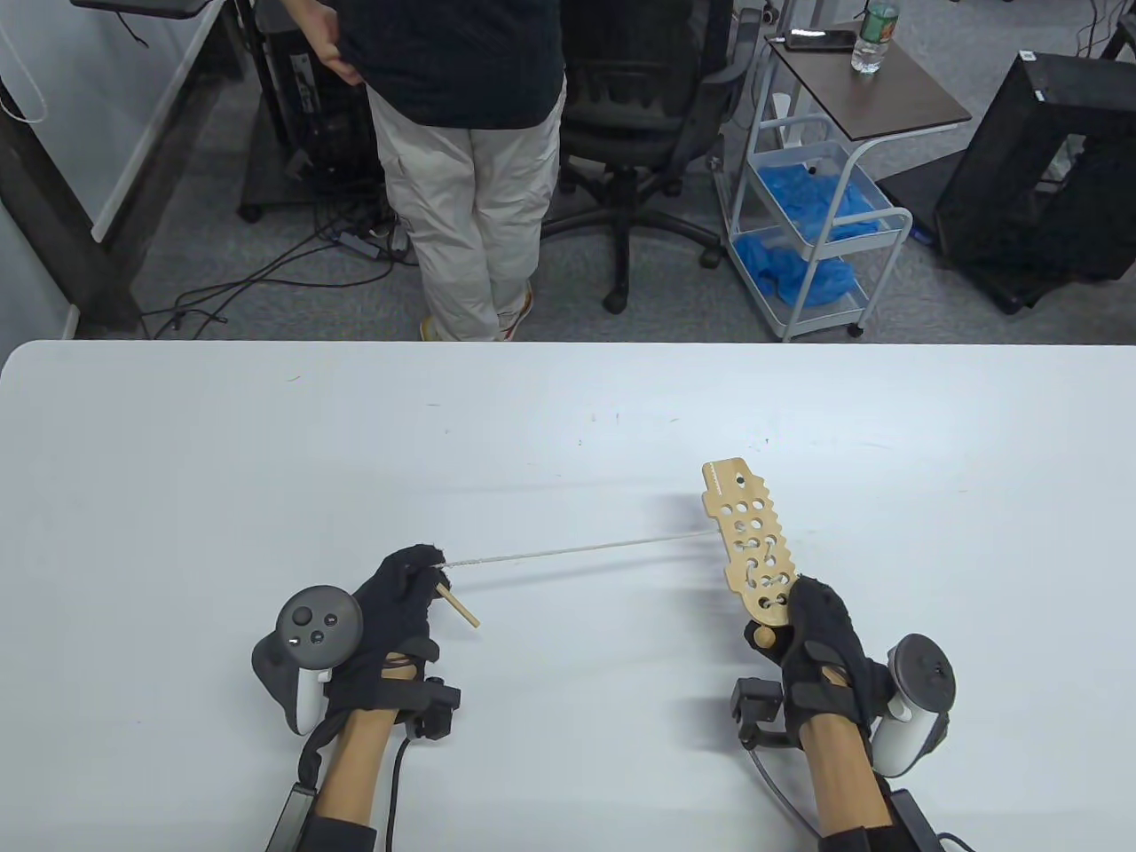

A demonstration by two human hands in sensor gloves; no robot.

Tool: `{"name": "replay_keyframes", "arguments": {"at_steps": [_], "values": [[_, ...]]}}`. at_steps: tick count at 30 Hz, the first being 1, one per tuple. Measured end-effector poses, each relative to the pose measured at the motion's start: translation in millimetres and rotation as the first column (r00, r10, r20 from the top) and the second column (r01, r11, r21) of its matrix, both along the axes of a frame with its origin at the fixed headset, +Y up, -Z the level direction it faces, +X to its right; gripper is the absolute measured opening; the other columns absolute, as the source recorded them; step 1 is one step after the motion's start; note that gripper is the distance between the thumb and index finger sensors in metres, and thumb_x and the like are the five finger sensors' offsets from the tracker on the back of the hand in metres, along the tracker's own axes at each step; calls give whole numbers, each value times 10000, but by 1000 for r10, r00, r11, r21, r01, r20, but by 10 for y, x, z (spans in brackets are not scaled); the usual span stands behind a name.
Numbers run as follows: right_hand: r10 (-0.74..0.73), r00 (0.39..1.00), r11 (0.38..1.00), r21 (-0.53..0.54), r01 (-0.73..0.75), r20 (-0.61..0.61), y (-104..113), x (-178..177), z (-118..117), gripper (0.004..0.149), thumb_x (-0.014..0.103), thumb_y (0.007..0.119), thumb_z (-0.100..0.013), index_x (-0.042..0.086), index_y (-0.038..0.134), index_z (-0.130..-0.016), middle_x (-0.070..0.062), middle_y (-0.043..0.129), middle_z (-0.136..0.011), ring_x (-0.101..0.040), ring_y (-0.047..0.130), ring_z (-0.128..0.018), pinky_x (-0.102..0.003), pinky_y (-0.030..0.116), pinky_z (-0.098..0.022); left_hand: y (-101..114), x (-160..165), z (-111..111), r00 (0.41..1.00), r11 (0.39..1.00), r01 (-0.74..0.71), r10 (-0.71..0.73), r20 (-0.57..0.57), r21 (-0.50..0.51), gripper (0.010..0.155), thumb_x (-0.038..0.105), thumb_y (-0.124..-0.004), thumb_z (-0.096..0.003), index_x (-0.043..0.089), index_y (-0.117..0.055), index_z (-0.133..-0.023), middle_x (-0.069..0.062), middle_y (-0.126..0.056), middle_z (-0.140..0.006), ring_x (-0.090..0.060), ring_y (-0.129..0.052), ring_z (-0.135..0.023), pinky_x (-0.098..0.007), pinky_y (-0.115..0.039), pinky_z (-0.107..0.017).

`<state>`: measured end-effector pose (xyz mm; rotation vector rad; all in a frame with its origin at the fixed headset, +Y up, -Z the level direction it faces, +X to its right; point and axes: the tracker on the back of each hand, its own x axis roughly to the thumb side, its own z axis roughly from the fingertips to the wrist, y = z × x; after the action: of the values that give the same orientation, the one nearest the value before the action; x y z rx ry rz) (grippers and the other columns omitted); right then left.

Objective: Remove rope from all holes on crocodile lacing toy

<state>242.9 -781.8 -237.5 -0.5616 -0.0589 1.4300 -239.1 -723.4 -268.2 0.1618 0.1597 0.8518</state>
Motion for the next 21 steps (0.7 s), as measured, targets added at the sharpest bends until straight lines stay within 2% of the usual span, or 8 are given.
{"name": "replay_keyframes", "arguments": {"at_steps": [9, 10, 11, 14, 15, 21], "values": [[-37, 999, 999, -2, 37, 10, -16, 18, 8, 491, 430, 675, -498, 157, 610, -901, -37, 903, -716, -210, 1002, -445, -508, 779, -541, -22, -54, 4, 999, 999, -32, 31, -33, -10, 416, 400, -773, -480, 399, -807, -894, 96, -1019, -662, -133, -975, -609, -538, -762, -638], [-46, 999, 999, -2, 46, 9, -19, 16, 7, 492, 430, 674, -498, 157, 607, -902, -38, 901, -719, -210, 1001, -448, -509, 777, -543, -24, -62, 5, 999, 999, -37, 36, -38, -11, 413, 445, -740, -491, 398, -804, -896, 98, -1017, -660, -133, -974, -608, -537, -762, -638], [-52, 999, 999, -3, 52, 6, -22, 13, 6, 492, 429, 674, -499, 157, 604, -903, -38, 899, -721, -212, 1000, -450, -509, 777, -543, -28, -73, 4, 998, 999, -46, 45, -44, -12, 416, 399, -772, -481, 397, -804, -895, 96, -1017, -656, -133, -974, -604, -536, -763, -637], [-55, 998, 998, 0, 55, 3, -20, 12, 7, 493, 429, 673, -499, 158, 600, -904, -36, 896, -724, -211, 999, -453, -509, 775, -546, -48, -94, 2, 996, 997, -75, 74, -51, -19, 415, 397, -772, -481, 394, -802, -895, 99, -1014, -649, -130, -973, -596, -535, -764, -635], [-54, 999, 999, 0, 54, 2, -18, 11, 7, 494, 430, 673, -499, 159, 598, -905, -36, 895, -726, -210, 999, -454, -509, 774, -546, -53, -97, 1, 996, 997, -80, 79, -51, -20, 413, 446, -739, -491, 391, -803, -895, 95, -1015, -645, -132, -973, -594, -535, -764, -634], [-76, 996, 997, 10, 76, -50, -20, -61, -8, 512, 432, 693, -496, 170, 565, -916, -26, 874, -753, -204, 991, -483, -506, 764, -565, -75, -59, 0, 995, 996, -87, 86, -51, -18, 413, 455, -738, -491, 386, -801, -894, 101, -1013, -635, -127, -975, -582, -531, -769, -629]]}}
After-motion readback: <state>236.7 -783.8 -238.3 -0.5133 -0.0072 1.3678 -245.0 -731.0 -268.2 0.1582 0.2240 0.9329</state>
